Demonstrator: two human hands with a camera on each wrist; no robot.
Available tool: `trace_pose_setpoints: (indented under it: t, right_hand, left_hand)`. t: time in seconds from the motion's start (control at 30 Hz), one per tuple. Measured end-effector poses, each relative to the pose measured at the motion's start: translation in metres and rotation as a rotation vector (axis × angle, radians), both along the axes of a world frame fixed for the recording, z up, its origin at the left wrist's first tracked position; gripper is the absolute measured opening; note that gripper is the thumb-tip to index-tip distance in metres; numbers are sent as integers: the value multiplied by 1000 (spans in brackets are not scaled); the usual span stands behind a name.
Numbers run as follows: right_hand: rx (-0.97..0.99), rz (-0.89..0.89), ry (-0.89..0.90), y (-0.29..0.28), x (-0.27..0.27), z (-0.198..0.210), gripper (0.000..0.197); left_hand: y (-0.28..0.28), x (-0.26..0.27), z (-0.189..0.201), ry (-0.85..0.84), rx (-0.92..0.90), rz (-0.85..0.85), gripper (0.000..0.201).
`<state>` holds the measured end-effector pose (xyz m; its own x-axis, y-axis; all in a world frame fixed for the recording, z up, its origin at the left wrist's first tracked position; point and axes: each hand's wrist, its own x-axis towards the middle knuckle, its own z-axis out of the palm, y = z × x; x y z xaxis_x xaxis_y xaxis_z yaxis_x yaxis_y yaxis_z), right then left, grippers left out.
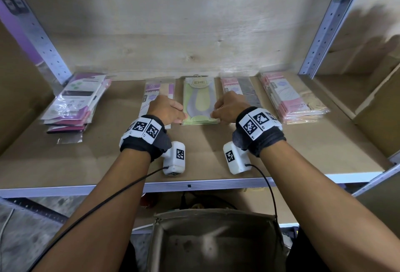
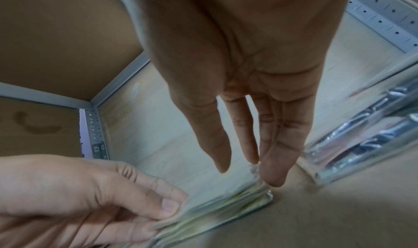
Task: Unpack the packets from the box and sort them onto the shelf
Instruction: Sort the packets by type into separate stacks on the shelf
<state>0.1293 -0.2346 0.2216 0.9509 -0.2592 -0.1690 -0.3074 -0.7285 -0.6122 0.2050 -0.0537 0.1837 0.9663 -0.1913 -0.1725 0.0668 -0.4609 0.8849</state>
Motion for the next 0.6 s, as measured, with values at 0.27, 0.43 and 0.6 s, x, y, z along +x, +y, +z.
trace_pose_setpoints:
  t: [0.27, 0.43, 0.6]
  right_hand:
    - [2, -9, 8, 0, 4, -3, 44]
    - [-29, -15, 18, 2, 5, -4, 48]
    - [-69, -30, -45, 4, 3, -7, 48]
  left_hand:
    - [2, 2, -2, 26, -12, -4, 40]
    - [7, 1, -2, 21, -37, 13, 44]
    - [20, -2, 8, -76, -73, 89, 32]
